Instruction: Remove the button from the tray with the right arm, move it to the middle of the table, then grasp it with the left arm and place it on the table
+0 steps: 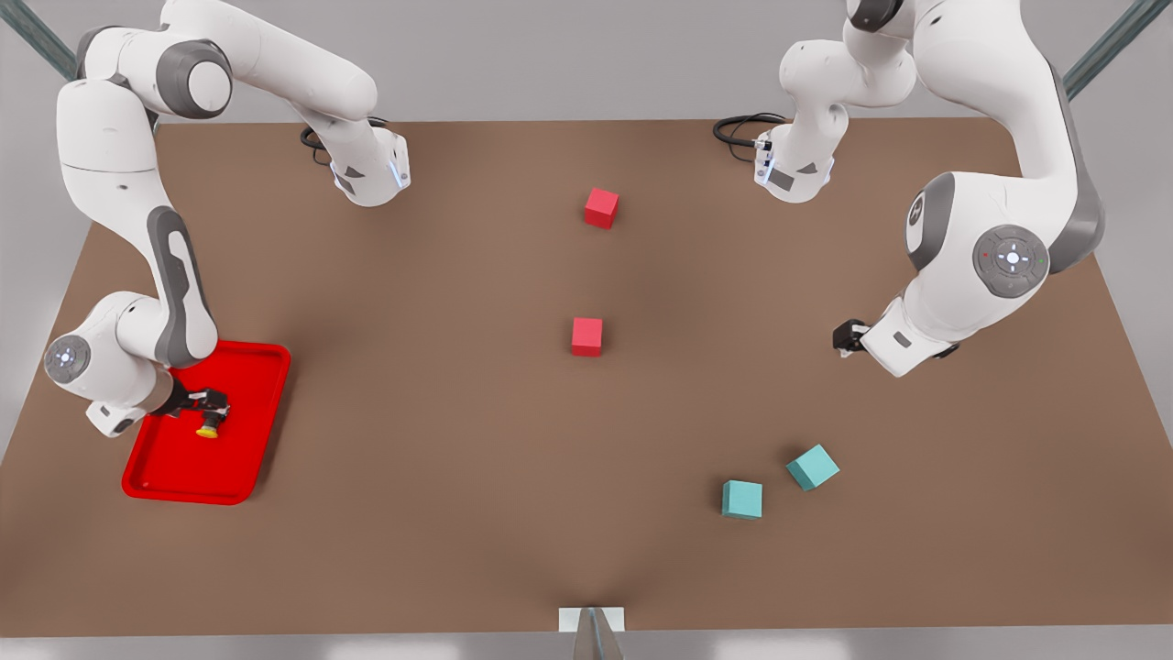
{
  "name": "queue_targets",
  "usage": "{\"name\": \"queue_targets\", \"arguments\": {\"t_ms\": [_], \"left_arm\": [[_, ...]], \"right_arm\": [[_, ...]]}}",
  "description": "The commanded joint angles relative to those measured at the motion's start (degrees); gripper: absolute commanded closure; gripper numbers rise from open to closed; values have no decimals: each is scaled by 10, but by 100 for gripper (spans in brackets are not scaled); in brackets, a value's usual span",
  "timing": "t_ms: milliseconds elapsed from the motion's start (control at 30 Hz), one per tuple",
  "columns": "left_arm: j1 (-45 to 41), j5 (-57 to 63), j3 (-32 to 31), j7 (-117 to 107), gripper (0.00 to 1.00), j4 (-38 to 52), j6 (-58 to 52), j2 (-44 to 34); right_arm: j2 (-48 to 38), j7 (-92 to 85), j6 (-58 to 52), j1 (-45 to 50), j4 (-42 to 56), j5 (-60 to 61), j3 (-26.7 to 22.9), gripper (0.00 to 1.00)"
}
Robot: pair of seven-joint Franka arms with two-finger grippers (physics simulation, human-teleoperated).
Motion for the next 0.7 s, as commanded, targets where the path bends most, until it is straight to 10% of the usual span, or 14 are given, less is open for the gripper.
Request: {"name": "queue_targets", "arguments": {"t_ms": [0, 667], "left_arm": [[0, 0, 0, -2, 0, 0, 0, 0], [1, 1, 0, -1, 0, 1, 2, 12]], "right_arm": [[0, 65, 29, 0, 0, -3, 0, 0], [45, 114, -10, 1, 5, -8, -5, 0]]}}
